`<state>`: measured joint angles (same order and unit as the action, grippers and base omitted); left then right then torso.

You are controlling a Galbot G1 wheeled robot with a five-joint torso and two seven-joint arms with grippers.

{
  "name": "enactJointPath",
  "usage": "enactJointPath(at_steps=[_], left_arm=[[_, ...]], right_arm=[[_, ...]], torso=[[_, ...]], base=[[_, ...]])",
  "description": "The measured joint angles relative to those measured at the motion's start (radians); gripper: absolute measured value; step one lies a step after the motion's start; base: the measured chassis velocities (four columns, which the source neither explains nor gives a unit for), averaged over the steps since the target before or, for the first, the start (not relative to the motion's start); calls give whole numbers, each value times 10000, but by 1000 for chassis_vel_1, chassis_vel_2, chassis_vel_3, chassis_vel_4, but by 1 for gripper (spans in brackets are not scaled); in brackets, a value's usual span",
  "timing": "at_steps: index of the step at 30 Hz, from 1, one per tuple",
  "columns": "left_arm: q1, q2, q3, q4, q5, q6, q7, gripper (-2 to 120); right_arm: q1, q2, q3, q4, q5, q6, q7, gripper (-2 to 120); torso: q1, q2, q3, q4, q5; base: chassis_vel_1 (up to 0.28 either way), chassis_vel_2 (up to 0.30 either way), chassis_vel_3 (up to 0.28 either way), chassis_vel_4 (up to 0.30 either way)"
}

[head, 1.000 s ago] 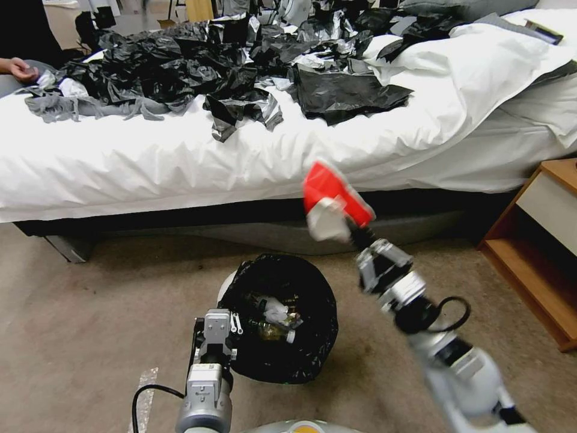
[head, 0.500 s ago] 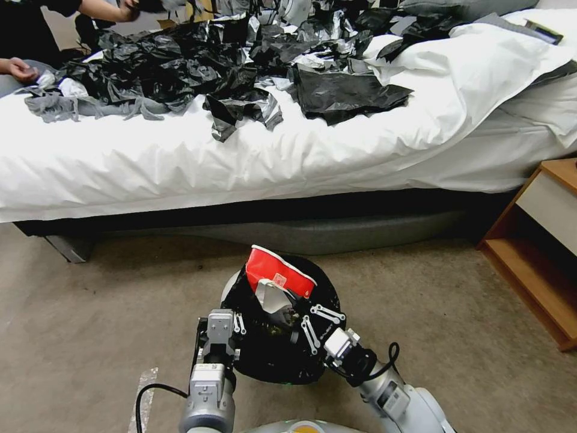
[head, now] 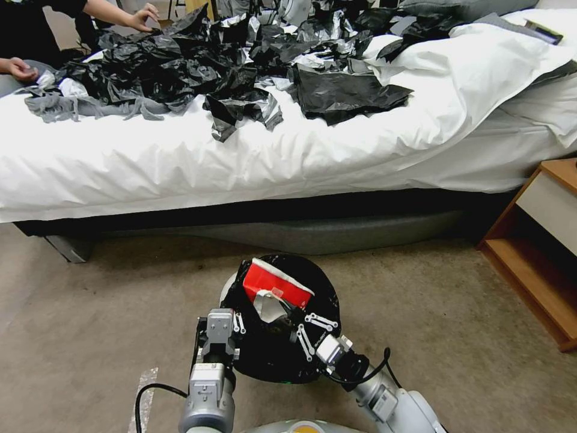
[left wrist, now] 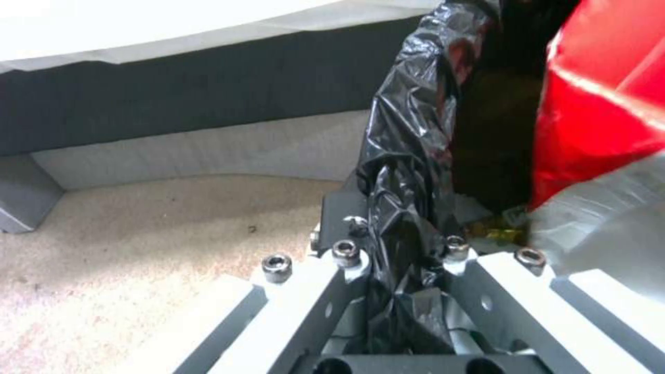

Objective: Pick up the trash bin, then pick up the garbage from the floor and place it into the trash bin.

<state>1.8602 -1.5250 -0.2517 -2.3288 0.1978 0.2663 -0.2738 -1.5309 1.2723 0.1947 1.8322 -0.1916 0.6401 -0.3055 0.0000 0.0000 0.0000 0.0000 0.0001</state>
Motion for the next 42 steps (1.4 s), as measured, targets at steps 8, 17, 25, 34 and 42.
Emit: enactJointPath(at_steps=[8,17,25,34,42], left_arm=[[-30,-1,0,0,-7,12,0,2],[-64,-7,2,-2,-10,32,2,2],[-59,15,-20,31,-11,39,5,2],[-99,35,-40,146,-36,42,6,2],[-79,89,-97,142,-112,42,8,2]], right_arm=[[-165,-58,19,16,-137,92,-40,46],[-323,-206,128,249,-157,160,-67,80],[-468,-286,363,1419,147,243,190,100],[-793,113,921,3339,697,-295,1901,100],[-1929,1070,1534,3337,29,-290,4078,100]], torso=[[0,0,0,0,-1],[0,0,0,0,0],[0,0,0,0,0],[0,0,0,0,0],[0,0,0,0,1]], base=[[0,0,0,0],[0,0,0,0],[0,0,0,0],[0,0,0,0],[0,0,0,0]])
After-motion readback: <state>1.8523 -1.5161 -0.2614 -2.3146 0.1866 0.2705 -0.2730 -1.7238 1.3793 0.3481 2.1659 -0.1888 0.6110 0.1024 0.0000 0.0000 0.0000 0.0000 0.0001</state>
